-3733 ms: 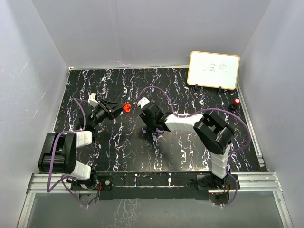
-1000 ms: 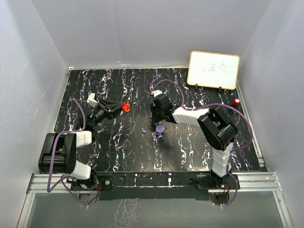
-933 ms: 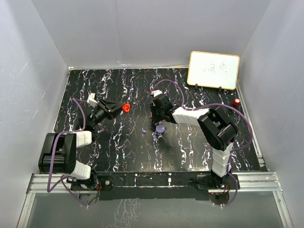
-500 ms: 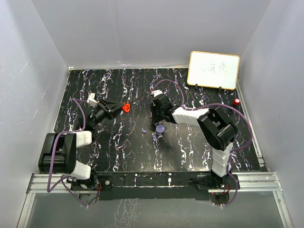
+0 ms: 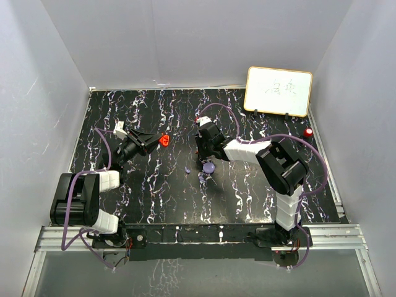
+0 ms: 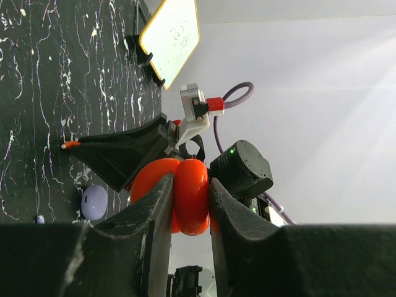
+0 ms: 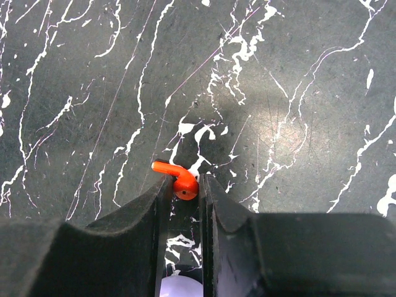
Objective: Insert the wireless bluetooth earbuds into the charging case
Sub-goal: Pick up the earbud from the center of the board.
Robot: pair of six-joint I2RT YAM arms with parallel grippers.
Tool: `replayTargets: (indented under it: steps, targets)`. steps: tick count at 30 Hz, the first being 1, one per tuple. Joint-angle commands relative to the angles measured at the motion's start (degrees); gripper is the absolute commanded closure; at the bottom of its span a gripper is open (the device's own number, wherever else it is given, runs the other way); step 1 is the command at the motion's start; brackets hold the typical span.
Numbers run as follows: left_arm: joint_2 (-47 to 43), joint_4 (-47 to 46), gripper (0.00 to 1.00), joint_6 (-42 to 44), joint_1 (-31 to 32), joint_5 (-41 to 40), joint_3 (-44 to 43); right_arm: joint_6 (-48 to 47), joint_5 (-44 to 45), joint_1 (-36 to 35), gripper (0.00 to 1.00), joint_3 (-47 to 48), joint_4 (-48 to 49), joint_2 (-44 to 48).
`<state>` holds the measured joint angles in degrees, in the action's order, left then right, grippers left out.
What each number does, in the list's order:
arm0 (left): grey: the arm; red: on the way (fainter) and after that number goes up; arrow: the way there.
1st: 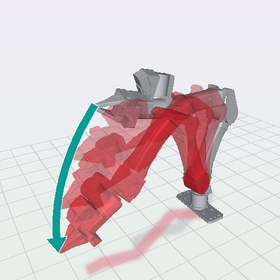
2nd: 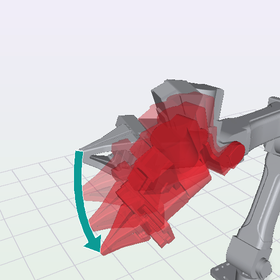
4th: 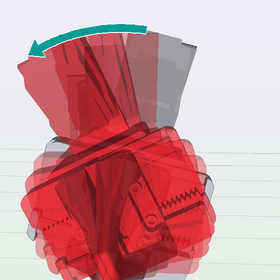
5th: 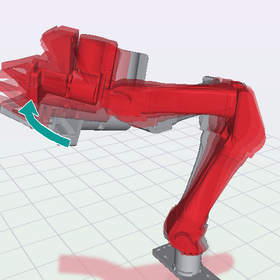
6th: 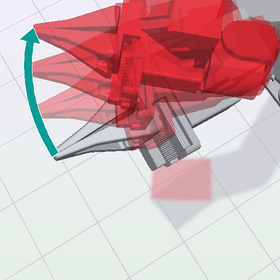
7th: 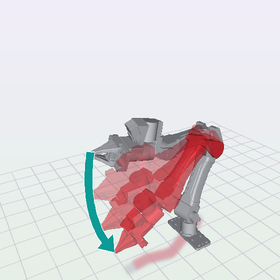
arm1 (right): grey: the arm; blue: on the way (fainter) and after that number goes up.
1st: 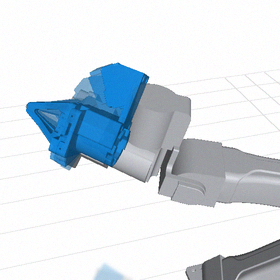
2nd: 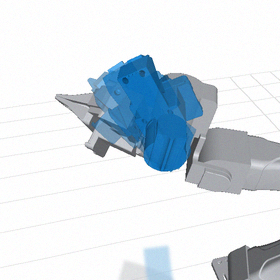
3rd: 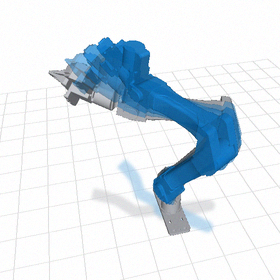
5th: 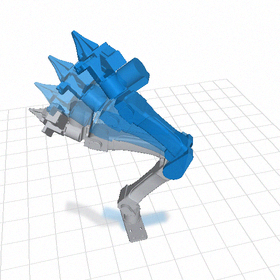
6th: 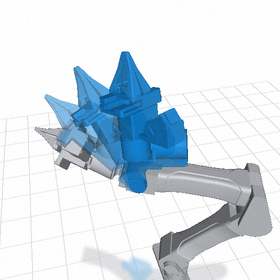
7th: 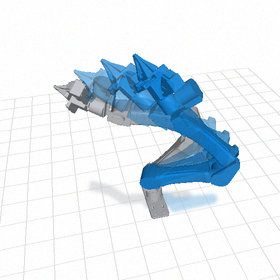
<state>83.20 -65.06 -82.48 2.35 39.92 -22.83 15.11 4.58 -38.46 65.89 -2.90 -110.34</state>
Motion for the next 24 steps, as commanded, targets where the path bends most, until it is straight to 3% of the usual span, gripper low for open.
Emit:
replayTargets:
  steps: [1, 4, 10, 24]
  targets:
    - [-0.75, -0.64, 1.00, 0.47, -0.42, 1.10, -0.74, -0.35, 0.90, 0.39, 0.80, 1.11, 0.26, -1.39]
    - [-0.76, -0.68, 1.00, 0.47, -0.42, 1.14, -0.64, -0.59, 1.34, 0.37, 0.86, 0.85, 0.26, -1.00]
    - [-0.82, -0.50, 1.00, 0.53, -0.42, 1.04, -0.72, -1.74, 1.80, 0.40, 0.88, 0.01, 1.25, 0.62]
    - [-0.49, 3.43, 1.00, 1.75, 0.06, 0.72, -2.64, -12.28, 4.47, 0.07, 0.91, -8.72, 12.52, 17.07]
